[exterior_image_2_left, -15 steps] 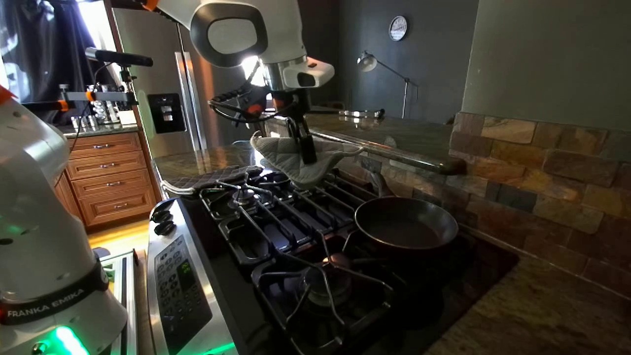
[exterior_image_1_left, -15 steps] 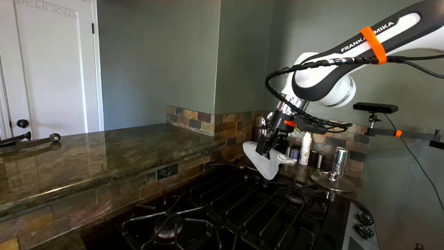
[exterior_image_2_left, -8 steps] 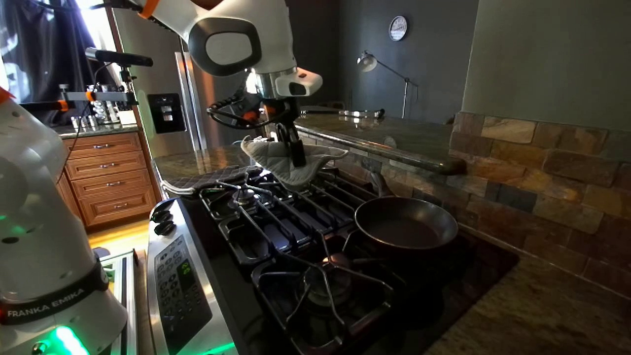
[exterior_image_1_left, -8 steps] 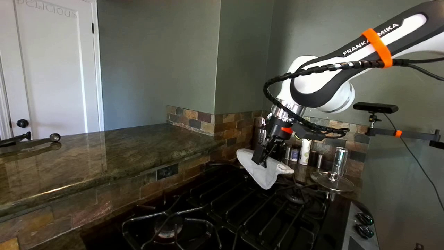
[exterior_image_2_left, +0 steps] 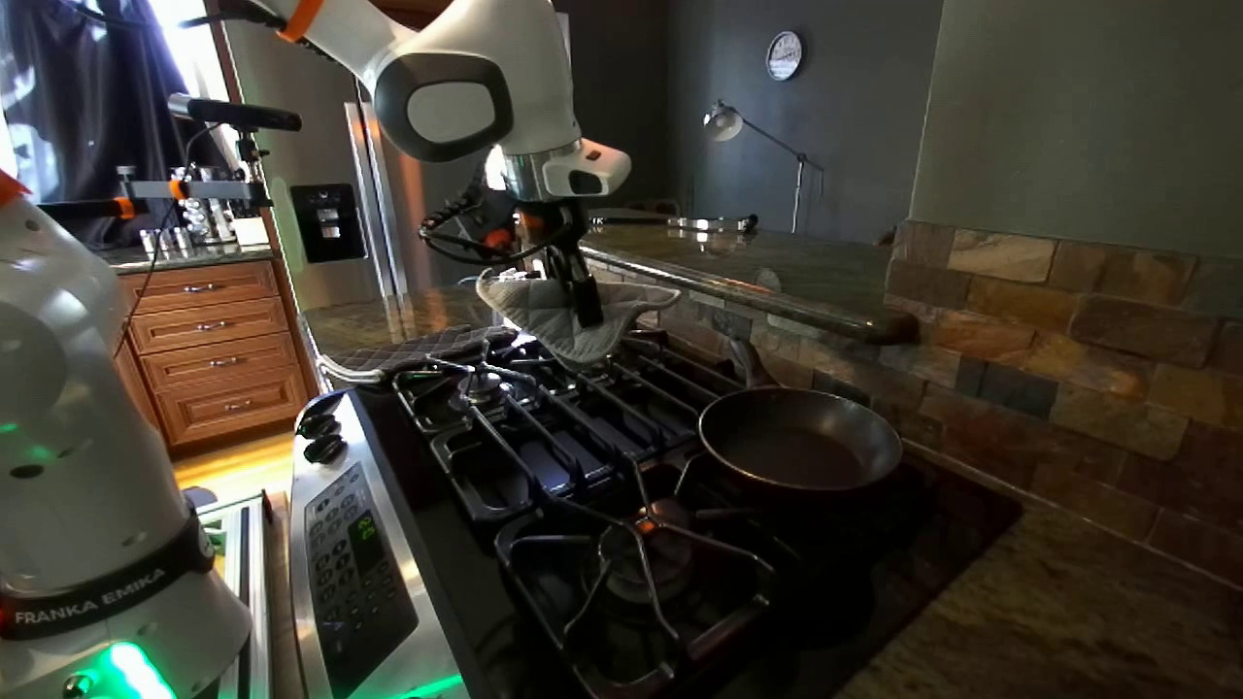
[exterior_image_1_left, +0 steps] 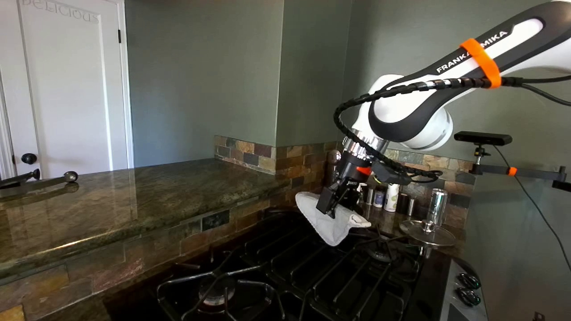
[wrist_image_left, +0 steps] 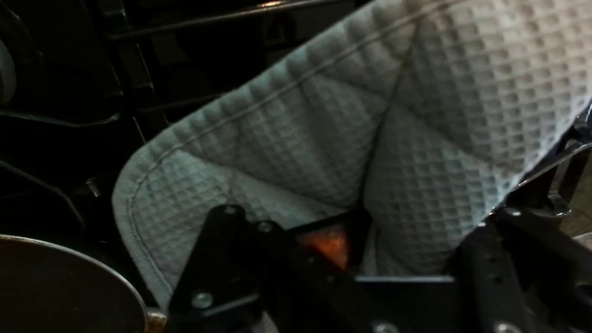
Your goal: Put the white pot holder on the stove then place the pan on top of it.
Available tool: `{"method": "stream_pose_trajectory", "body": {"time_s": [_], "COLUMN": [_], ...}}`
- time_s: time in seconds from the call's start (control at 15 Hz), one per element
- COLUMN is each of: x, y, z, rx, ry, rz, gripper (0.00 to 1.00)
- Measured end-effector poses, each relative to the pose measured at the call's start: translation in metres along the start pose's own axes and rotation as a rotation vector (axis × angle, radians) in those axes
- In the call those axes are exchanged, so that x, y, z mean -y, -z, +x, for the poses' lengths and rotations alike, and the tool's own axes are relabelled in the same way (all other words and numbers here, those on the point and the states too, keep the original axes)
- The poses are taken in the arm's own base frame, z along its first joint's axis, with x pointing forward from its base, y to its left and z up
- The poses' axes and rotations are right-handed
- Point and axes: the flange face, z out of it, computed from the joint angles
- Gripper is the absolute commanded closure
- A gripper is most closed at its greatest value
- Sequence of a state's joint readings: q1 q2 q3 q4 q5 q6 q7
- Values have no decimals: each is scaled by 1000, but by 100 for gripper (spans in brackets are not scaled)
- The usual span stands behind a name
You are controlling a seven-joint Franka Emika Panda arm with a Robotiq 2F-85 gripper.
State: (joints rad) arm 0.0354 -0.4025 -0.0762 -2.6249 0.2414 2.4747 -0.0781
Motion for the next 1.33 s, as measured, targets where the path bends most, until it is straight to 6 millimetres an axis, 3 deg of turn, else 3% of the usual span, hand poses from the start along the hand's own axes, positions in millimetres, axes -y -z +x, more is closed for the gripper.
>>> {"method": "stream_pose_trajectory", "body": {"time_s": [0.07,0.2,0.73,0.87,1.33], "x": [1,1,-2,-3,-8], "y": [-2,-6,-19,-19,-20], "z": [1,2,6,8,10], "rx": [-6,-12,-8,-16,-21], "ry": [5,13,9,6,-23], "rz": [1,-1,-11,-13,-2], "gripper": [77,68,6,0,1]}}
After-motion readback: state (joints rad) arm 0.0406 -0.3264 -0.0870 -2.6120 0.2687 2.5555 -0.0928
